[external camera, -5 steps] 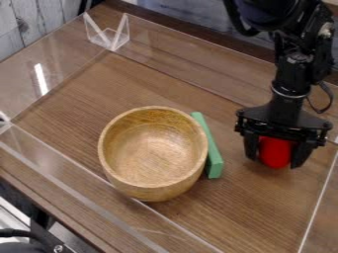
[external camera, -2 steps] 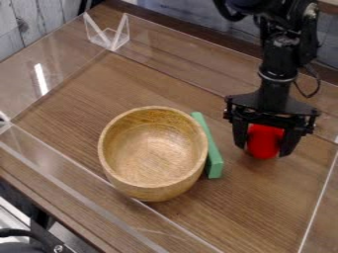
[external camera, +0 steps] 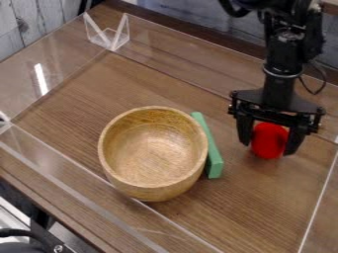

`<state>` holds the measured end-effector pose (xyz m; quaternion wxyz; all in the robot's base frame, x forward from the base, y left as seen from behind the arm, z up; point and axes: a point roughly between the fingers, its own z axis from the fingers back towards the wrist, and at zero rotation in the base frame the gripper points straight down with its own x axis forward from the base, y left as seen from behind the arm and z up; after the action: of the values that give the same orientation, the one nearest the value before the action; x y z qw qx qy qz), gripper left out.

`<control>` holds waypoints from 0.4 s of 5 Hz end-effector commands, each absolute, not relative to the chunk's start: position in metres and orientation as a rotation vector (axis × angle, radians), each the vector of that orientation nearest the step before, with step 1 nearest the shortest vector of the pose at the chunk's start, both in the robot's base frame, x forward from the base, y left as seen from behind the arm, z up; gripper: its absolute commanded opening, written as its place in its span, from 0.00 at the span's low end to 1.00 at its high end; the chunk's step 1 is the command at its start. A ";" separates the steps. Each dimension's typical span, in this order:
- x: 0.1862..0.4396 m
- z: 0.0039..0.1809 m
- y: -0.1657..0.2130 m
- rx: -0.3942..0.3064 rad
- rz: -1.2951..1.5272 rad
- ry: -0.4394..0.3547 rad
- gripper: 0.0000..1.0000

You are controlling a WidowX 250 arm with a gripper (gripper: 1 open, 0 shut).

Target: Move the red fruit to the left

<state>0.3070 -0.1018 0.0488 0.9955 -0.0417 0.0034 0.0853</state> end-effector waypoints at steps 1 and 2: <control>0.314 0.079 -0.112 -0.120 0.127 -0.074 1.00; 0.315 0.076 -0.124 -0.123 0.084 -0.074 1.00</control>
<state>0.3037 -0.1205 0.0522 0.9980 -0.0457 0.0013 0.0437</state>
